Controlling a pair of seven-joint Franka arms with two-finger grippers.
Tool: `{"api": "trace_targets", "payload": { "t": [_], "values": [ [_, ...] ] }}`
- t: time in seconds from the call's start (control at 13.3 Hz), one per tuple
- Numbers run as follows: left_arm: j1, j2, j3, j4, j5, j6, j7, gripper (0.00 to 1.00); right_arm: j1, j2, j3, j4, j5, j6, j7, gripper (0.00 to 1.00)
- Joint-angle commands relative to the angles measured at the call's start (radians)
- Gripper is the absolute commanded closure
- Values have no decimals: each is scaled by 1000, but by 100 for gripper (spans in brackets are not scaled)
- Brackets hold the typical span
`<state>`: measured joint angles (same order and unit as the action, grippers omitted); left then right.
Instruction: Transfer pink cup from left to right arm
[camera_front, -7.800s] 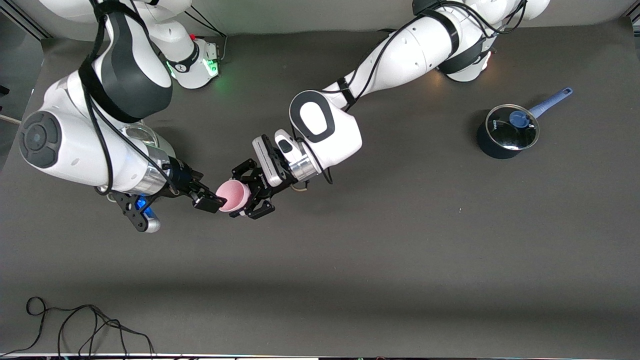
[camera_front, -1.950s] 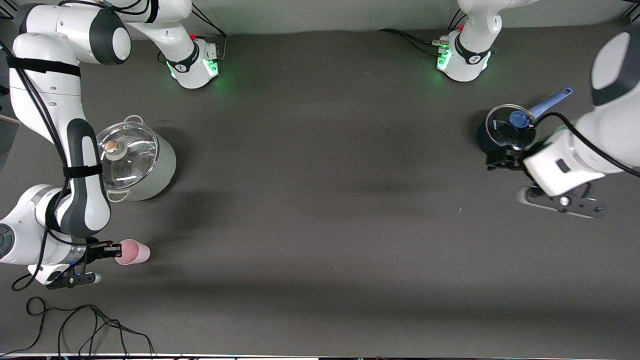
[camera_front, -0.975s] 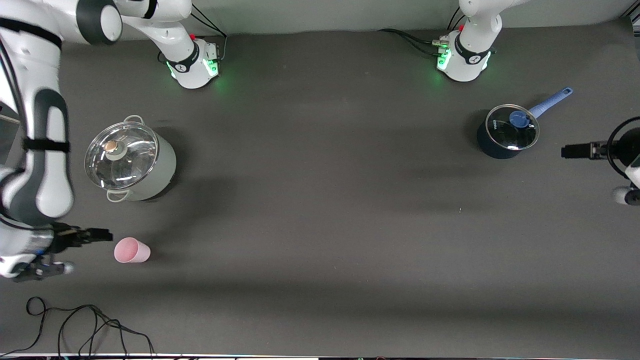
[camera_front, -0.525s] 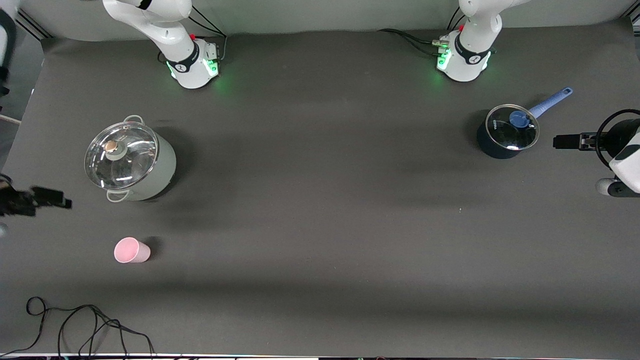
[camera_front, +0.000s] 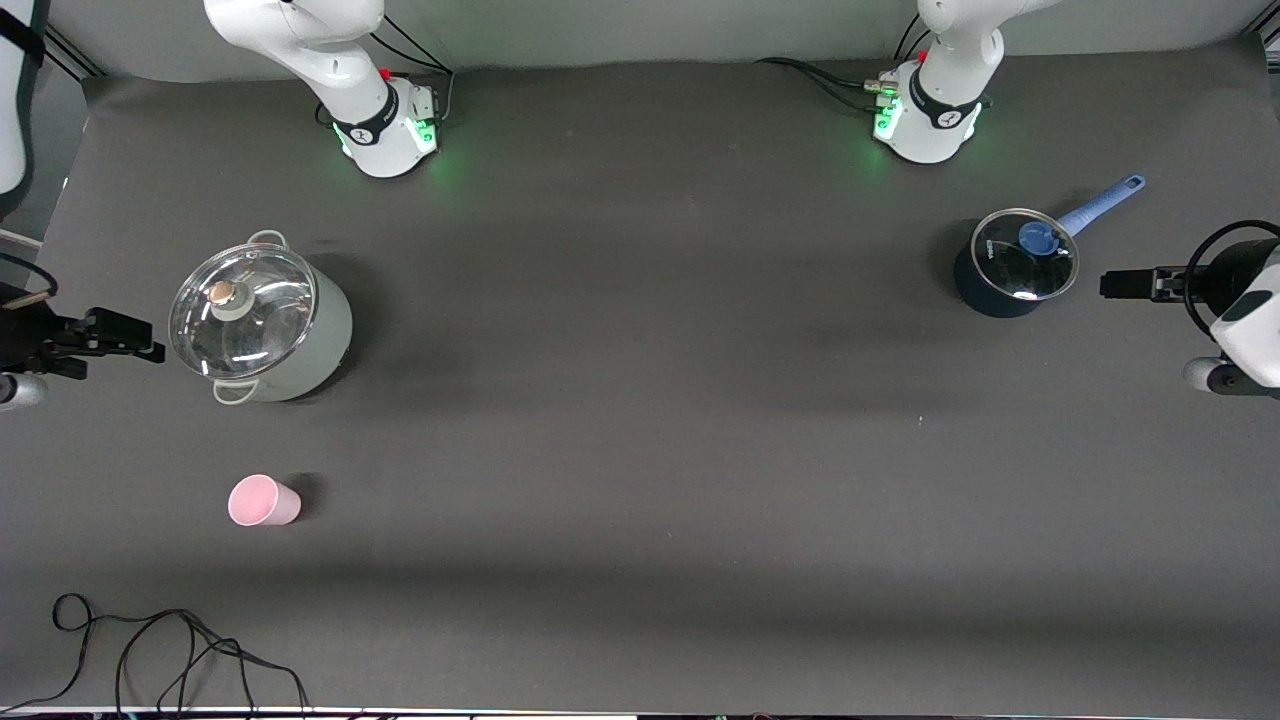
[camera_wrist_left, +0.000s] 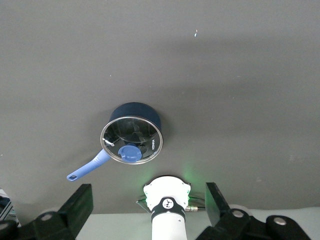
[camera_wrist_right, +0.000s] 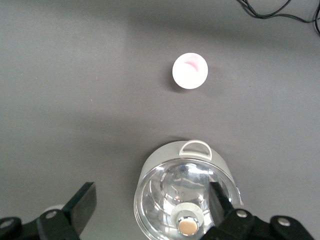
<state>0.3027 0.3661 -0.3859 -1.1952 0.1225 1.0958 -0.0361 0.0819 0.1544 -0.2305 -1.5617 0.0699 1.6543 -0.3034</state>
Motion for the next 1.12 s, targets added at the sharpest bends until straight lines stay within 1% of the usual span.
{"api": "trace_targets", "payload": {
  "t": [0.0, 0.07, 0.15, 0.22, 0.38, 0.45, 0.53, 0.6, 0.67, 0.75, 0.9, 0.97, 1.05],
  "values": [
    [-190, -59, 219, -50, -23, 15, 10, 0, 2, -107, -4, -139, -22, 70, 21, 1],
    [-250, -76, 287, -59, -43, 18, 15, 0, -1, -105, -4, -133, -22, 71, 47, 1],
    [-334, -102, 374, -101, -59, 36, 16, 0, -1, -105, -3, -129, -22, 71, 72, 1],
    [-402, -148, 445, -172, -76, 83, 16, 0, 1, -107, 0, -126, -22, 71, 85, 1],
    [-424, -281, 458, -375, -80, 241, 24, 0, -16, -105, 25, -98, -30, 77, 151, 1],
    [-428, -335, 458, -453, -81, 312, 51, 0, -55, -105, 71, -86, -44, 78, 156, 1],
    [-432, -392, 458, -533, -81, 402, 62, 0, -127, -107, 158, -83, -48, 78, 165, 1],
    [-433, -427, 455, -584, -83, 477, 64, 0, -164, -107, 205, -71, -50, 78, 191, 1],
    [-433, -431, 450, -589, -84, 516, 64, 0, -171, -105, 217, -63, -54, 78, 204, 1],
    [-433, -421, 447, -561, -86, 523, 64, 0, -171, -105, 218, -63, -53, 78, 204, 1],
    [-430, -372, 450, -483, -115, 527, 64, 0, -180, -105, 223, -63, -51, 74, 196, 1],
    [-430, -366, 450, -477, -127, 532, 64, 0, -195, -105, 227, -60, -51, 73, 193, 1],
    [-432, -366, 450, -483, -129, 530, 65, 0, -233, -105, 265, -60, -51, 68, 191, 1]
  ]
}}
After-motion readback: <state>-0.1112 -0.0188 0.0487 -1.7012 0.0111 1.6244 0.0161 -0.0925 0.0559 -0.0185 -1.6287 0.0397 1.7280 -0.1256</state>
